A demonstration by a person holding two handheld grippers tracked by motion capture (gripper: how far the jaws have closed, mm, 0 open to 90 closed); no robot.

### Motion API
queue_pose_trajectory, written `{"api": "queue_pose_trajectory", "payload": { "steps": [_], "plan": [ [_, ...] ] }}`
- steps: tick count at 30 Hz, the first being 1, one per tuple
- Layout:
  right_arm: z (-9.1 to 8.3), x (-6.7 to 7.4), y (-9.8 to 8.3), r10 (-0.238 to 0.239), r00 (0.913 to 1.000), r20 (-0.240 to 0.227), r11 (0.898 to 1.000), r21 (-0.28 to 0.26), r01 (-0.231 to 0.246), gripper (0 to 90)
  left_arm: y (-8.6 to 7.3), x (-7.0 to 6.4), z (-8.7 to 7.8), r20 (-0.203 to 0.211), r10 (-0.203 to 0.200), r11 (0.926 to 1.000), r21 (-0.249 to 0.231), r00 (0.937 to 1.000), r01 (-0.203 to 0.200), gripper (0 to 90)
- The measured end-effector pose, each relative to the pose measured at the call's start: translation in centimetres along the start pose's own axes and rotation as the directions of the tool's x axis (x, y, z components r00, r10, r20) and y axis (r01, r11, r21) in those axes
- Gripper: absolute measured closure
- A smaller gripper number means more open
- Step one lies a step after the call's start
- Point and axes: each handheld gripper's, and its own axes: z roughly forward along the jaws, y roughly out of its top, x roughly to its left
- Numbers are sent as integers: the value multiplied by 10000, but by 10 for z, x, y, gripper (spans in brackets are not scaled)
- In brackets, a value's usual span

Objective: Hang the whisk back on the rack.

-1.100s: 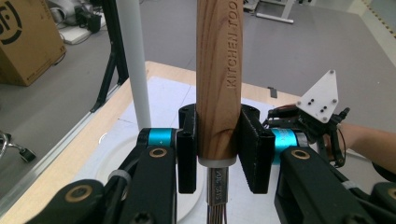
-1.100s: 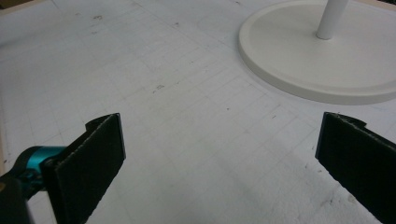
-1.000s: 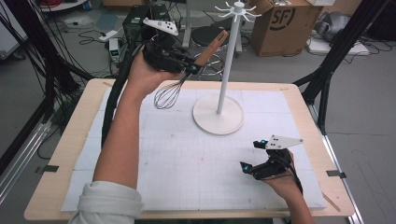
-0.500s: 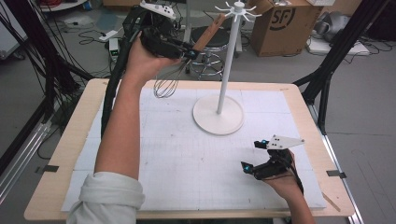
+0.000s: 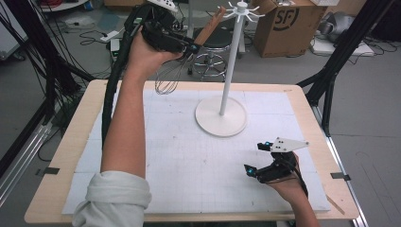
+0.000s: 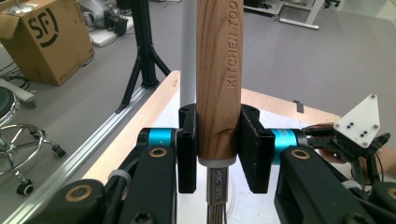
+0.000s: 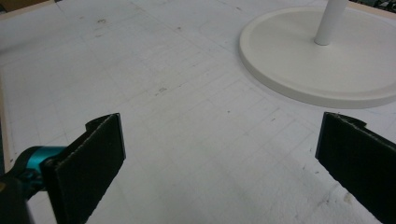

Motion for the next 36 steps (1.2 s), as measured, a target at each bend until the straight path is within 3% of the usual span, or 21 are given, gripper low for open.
{"api": "queue_pose_trajectory", "payload": {
  "steps": [9,17,21,31,34,36],
  "plan": [
    [-1,1,1,11,10000,9,10000,-15,-11,4,-1,2,11,48,-63,9997,235,10000,62,707],
    [0,1,1,-62,10000,-5,10000,13,62,4,-1,-4,33,193,13,9984,561,9998,-24,709],
    [-1,1,1,-49,10000,-3,10000,-54,49,4,0,-7,42,49,52,9965,836,10000,-55,710],
    [0,3,2,-90,9999,-72,9999,-46,89,4,2,-11,59,8,4,9953,967,10000,-5,708],
    [0,3,2,-104,9999,-42,9999,-36,104,4,2,-10,62,-94,-19,9945,1050,10000,29,698],
    [0,3,2,-108,9999,-74,9999,-19,108,4,0,-11,64,-231,-121,9928,1185,9997,148,630]
  ]
}}
